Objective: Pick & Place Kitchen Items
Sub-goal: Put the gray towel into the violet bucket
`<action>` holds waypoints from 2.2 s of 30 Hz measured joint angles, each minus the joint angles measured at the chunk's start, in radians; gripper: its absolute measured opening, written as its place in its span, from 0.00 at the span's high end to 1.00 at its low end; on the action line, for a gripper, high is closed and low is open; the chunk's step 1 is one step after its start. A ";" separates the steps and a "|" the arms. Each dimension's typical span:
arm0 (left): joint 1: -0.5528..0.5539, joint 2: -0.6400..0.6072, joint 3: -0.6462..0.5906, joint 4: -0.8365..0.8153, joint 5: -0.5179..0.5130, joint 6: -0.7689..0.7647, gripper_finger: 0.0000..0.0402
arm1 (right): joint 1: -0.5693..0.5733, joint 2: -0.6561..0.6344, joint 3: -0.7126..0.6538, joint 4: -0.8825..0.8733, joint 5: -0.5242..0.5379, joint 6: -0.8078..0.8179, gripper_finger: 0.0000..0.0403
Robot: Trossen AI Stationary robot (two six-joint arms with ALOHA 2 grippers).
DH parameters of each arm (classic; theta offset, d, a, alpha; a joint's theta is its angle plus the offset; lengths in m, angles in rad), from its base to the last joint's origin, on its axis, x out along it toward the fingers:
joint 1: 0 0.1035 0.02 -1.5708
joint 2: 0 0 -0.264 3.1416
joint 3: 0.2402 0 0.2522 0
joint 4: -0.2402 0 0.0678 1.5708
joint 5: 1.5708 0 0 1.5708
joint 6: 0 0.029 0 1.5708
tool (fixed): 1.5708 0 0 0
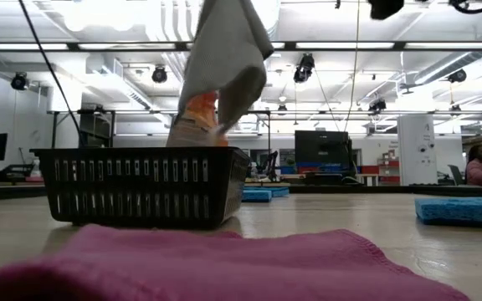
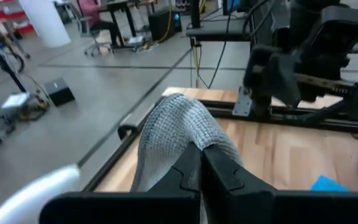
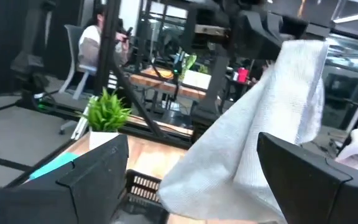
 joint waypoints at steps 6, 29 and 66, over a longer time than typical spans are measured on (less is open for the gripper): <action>0.030 0.162 0.158 0.007 0.092 0.070 1.00 | -0.061 0.030 0.028 0.001 -0.013 0.004 0.13; 0.059 0.396 0.353 0.094 0.280 0.195 1.00 | -0.192 0.106 0.060 -0.010 0.073 0.117 0.29; 0.049 -0.229 -0.628 0.523 0.305 -0.030 0.64 | -0.008 -0.081 -0.196 0.422 -0.375 0.081 0.96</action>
